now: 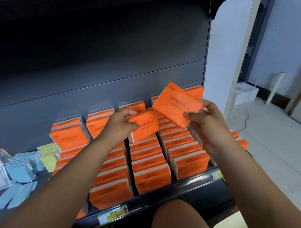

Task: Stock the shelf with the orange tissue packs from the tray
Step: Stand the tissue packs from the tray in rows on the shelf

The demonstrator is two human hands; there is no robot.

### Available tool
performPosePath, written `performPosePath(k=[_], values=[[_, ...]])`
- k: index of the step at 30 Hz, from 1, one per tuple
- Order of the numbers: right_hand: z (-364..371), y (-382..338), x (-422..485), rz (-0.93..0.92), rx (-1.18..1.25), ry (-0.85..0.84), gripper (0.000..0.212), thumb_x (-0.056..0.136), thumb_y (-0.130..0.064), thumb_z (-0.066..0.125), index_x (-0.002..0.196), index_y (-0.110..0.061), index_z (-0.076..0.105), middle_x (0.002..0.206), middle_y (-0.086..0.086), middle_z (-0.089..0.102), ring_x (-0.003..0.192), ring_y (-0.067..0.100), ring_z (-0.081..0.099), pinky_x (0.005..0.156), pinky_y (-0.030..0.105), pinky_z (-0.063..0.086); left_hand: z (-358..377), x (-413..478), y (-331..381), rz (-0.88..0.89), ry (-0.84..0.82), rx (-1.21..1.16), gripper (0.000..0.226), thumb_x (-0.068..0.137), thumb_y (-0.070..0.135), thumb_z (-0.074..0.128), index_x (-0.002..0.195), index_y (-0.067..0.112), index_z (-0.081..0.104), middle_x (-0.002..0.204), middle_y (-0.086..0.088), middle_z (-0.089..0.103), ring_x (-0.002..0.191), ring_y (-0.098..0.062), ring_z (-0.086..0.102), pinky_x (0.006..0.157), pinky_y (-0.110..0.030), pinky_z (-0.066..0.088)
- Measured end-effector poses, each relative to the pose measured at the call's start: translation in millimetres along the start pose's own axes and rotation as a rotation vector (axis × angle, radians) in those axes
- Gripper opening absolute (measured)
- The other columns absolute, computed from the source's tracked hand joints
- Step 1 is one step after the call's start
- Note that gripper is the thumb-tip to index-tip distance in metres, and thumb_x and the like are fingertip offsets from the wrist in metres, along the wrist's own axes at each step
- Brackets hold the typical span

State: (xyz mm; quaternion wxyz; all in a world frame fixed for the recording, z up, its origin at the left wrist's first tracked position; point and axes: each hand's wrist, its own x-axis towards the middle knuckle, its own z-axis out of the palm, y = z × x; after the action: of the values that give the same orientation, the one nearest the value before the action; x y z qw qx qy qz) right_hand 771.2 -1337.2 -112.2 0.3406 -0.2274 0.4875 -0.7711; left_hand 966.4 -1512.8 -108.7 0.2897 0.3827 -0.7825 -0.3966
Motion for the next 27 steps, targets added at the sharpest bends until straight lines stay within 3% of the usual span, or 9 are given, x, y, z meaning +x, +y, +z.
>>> performPosePath(k=[2,4,7,9,12,16,19,24,27], values=[[-2.1,3.1,6.4,-0.006,-0.046,0.016,0.054,0.073,0.005,0.072,0.12,-0.018,0.058,0.111,0.012,0.075,0.107,0.031,0.072,0.094,0.056,0.056,2.7,14.2,-2.8,0.048,0.04,0.102,0.027,0.079,0.007,0.077,0.093,0.029,0.069,0.096,0.009,0.074,0.086,-0.012,0.068,0.078,-0.032,0.053],[-4.2,4.3,12.2,-0.018,-0.146,0.066,0.051,0.077,0.008,0.072,0.118,-0.019,0.058,0.097,-0.001,0.077,0.096,0.022,0.075,0.081,0.043,0.058,6.6,30.8,-5.5,0.094,0.078,0.225,0.022,0.081,0.016,0.08,0.094,0.028,0.067,0.099,0.009,0.072,0.091,-0.015,0.068,0.082,-0.032,0.053],[-9.4,7.6,21.6,-0.009,-0.193,0.134,0.049,0.077,0.008,0.072,0.113,-0.022,0.058,0.095,0.002,0.076,0.087,0.027,0.074,0.071,0.039,0.054,9.6,48.5,-8.4,0.151,0.08,0.414,0.021,0.081,0.024,0.08,0.097,0.03,0.068,0.101,0.006,0.072,0.093,-0.019,0.066,0.083,-0.034,0.054],[-11.6,7.3,26.6,-0.016,-0.226,0.158,0.048,0.079,0.008,0.071,0.114,-0.02,0.057,0.092,0.0,0.076,0.079,0.019,0.075,0.065,0.034,0.054,9.7,56.5,-11.3,0.206,0.113,0.561,0.025,0.079,0.025,0.076,0.103,0.031,0.07,0.102,0.003,0.073,0.099,-0.025,0.064,0.084,-0.037,0.054],[-13.8,7.5,33.5,-0.031,-0.285,0.177,0.045,0.079,0.009,0.068,0.113,-0.019,0.056,0.092,0.002,0.074,0.075,0.017,0.071,0.066,0.036,0.056,10.3,65.8,-16.4,0.225,0.169,0.725,0.034,0.077,0.018,0.073,0.108,0.029,0.072,0.104,-0.002,0.074,0.108,-0.034,0.06,0.084,-0.039,0.054],[-16.9,13.2,42.7,-0.04,-0.337,0.204,0.046,0.079,0.006,0.07,0.113,-0.02,0.056,0.102,0.005,0.071,0.075,0.017,0.072,0.066,0.039,0.059,9.6,78.6,-18.6,0.203,0.156,0.769,0.039,0.076,0.006,0.066,0.112,0.019,0.072,0.11,-0.01,0.072,0.108,-0.039,0.062,0.085,-0.039,0.054],[-19.2,16.0,47.3,-0.068,-0.384,0.217,0.043,0.079,0.005,0.071,0.108,-0.024,0.057,0.103,0.002,0.069,0.079,0.016,0.071,0.06,0.032,0.056,8.4,83.1,-17.1,0.209,0.137,0.789,0.041,0.073,-0.002,0.061,0.11,0.013,0.071,0.11,-0.013,0.067,0.102,-0.039,0.063,0.081,-0.038,0.052],[-22.7,19.8,51.5,-0.143,-0.538,0.225,0.041,0.081,-0.001,0.074,0.101,-0.031,0.055,0.102,-0.007,0.067,0.088,0.014,0.069,0.062,0.028,0.053,6.7,82.2,-22.7,0.189,0.113,0.8,0.038,0.076,0.0,0.066,0.112,0.01,0.069,0.114,-0.015,0.062,0.1,-0.039,0.063,0.081,-0.04,0.055],[-20.9,23.2,54.7,-0.174,-0.606,0.187,0.041,0.081,0.002,0.072,0.1,-0.03,0.055,0.1,-0.007,0.067,0.087,0.017,0.07,0.064,0.037,0.061,5.5,81.3,-24.3,0.199,0.092,0.835,0.033,0.079,0.005,0.07,0.112,0.011,0.068,0.114,-0.014,0.058,0.096,-0.038,0.064,0.079,-0.041,0.055]])
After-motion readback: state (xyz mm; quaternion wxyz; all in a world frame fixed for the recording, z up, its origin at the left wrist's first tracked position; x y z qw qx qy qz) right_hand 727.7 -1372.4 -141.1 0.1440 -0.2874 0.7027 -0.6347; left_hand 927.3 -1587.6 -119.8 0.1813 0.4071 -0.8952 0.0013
